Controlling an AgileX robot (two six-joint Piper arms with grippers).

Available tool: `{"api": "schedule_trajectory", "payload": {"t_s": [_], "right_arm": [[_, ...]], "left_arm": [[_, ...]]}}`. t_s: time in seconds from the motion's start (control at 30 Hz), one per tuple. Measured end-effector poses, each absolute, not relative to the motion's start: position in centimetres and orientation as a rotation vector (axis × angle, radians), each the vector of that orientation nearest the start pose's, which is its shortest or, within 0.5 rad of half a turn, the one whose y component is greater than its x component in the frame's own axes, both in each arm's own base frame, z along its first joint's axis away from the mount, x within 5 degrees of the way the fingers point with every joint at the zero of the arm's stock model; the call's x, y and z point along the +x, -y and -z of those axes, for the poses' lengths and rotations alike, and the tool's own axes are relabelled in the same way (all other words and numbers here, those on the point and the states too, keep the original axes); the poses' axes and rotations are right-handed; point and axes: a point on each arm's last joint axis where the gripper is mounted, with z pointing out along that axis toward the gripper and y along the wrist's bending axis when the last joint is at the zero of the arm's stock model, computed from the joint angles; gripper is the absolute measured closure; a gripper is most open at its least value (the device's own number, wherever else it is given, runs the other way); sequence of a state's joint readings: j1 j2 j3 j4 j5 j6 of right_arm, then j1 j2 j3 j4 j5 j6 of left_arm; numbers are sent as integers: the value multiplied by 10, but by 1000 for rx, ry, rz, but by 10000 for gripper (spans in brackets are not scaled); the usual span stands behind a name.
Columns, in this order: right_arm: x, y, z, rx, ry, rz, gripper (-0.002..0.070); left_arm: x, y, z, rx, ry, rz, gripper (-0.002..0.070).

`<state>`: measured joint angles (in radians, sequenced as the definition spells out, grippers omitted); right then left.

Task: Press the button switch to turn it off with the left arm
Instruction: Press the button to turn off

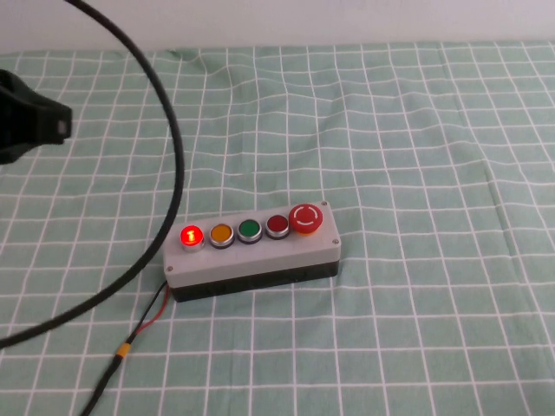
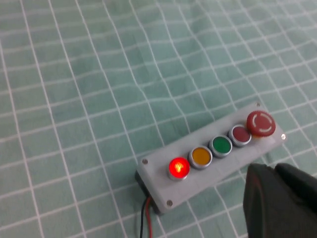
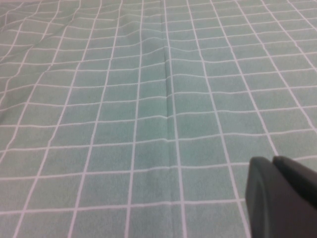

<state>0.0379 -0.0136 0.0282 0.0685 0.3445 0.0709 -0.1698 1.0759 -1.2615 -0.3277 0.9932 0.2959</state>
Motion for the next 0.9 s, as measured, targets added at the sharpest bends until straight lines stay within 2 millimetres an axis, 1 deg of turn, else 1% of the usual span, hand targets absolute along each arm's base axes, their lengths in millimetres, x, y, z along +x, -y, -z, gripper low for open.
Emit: {"api": "schedule_trajectory", "payload": {"t_s": [0.07, 0.17, 0.33, 0.53, 0.73, 0.9], "right_arm": [[53, -4, -173, 74, -1843, -142, 694], [53, -4, -173, 74, -1843, -142, 694], [53, -4, -173, 74, -1843, -142, 694], [53, -4, -173, 74, -1843, -142, 694], [53, -4, -173, 74, -1843, -142, 694], [53, -4, -173, 74, -1843, -142, 694]], "left_arm": [[214, 62, -412, 472, -2286, 353, 677], [233, 72, -396, 500, -2357, 381, 677], [256, 94, -368, 579, -2457, 419, 677], [279, 116, -333, 660, -2556, 365, 677], [301, 123, -299, 652, -2660, 325, 677], [314, 127, -279, 638, -2701, 318, 677]]}}
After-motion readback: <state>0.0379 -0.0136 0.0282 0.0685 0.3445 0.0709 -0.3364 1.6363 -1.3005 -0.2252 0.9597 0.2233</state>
